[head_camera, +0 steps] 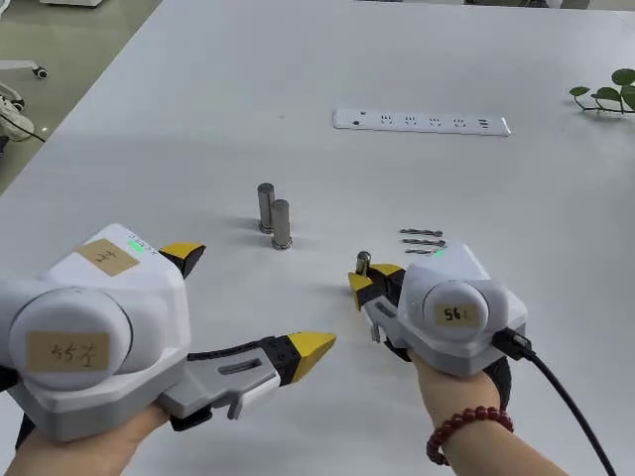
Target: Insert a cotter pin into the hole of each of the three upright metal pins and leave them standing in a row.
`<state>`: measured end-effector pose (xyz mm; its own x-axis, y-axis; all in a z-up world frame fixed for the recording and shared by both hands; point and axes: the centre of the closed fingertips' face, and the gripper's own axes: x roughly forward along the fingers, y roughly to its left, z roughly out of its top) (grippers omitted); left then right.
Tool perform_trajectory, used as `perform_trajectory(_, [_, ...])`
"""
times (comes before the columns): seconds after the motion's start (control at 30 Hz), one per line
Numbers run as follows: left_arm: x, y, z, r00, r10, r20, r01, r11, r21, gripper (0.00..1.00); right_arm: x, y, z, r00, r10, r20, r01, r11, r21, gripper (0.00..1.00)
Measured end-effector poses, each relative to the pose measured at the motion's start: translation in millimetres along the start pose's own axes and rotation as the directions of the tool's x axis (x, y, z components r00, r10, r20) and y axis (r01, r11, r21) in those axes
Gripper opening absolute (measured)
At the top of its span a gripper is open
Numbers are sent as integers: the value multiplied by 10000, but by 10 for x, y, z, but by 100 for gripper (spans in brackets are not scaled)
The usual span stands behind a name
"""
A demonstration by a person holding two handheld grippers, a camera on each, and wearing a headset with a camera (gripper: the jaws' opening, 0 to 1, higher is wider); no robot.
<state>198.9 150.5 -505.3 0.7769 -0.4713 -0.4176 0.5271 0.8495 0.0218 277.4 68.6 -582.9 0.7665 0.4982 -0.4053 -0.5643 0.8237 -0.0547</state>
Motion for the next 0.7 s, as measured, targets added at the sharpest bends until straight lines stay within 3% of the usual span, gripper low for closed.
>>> perform_trajectory(0.3, [-7,-14,-15,10000,-14,-49,14,10000,-13,86,3,-11,-6,9996,-233,-126,234,9997,82,4])
perform_trajectory(0.47, [-16,-15,-25,10000,-12,-91,12,10000,-12,85,-3,-19,-70,9991,-108,-407,121,9995,300,8])
perform_trajectory(0.7, [-26,-16,-31,9999,3,-118,-3,10000,15,85,-55,21,1,9996,266,-90,-262,9985,474,17])
